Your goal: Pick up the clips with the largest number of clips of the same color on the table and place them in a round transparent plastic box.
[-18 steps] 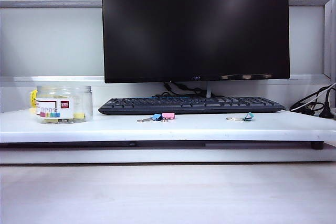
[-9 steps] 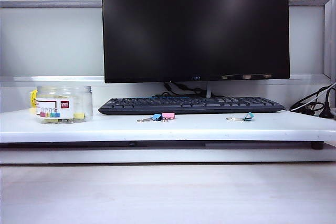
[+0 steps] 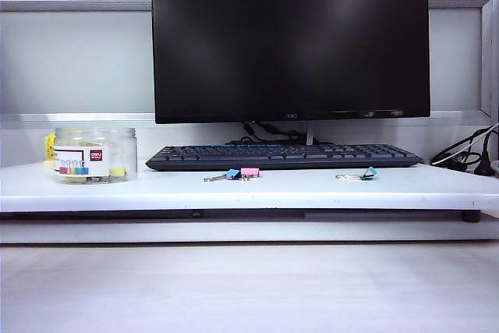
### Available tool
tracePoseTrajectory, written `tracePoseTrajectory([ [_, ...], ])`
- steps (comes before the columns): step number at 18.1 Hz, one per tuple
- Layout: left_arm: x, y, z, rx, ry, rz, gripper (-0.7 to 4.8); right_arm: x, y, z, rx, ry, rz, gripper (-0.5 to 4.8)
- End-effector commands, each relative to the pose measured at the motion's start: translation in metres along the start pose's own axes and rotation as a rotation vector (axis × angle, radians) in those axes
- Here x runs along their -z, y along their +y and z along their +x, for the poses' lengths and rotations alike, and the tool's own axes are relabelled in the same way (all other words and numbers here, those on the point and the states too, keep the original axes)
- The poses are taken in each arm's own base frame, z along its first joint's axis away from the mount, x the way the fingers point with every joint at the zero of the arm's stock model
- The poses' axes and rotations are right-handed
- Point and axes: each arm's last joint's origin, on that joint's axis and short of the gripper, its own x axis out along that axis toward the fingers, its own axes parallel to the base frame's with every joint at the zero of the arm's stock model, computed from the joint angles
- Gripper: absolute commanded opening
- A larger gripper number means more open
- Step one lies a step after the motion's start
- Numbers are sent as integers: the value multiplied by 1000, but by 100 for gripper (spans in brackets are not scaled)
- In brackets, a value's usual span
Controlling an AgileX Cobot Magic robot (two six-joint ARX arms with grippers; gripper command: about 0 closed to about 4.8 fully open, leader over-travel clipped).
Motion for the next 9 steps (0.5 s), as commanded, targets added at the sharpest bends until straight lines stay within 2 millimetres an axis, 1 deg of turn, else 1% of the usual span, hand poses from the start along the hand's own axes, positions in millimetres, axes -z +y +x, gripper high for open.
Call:
tracePoseTrajectory([
  [1, 3, 0, 1, 6, 12, 0, 175, 6, 0, 3, 13, 12, -2, 108],
  [5, 3, 0, 1, 5, 13, 0, 175, 17, 1, 11, 13, 13, -2, 108],
  [9, 3, 0, 1, 5, 13, 0, 175, 21, 1, 15, 13, -12, 3, 108],
])
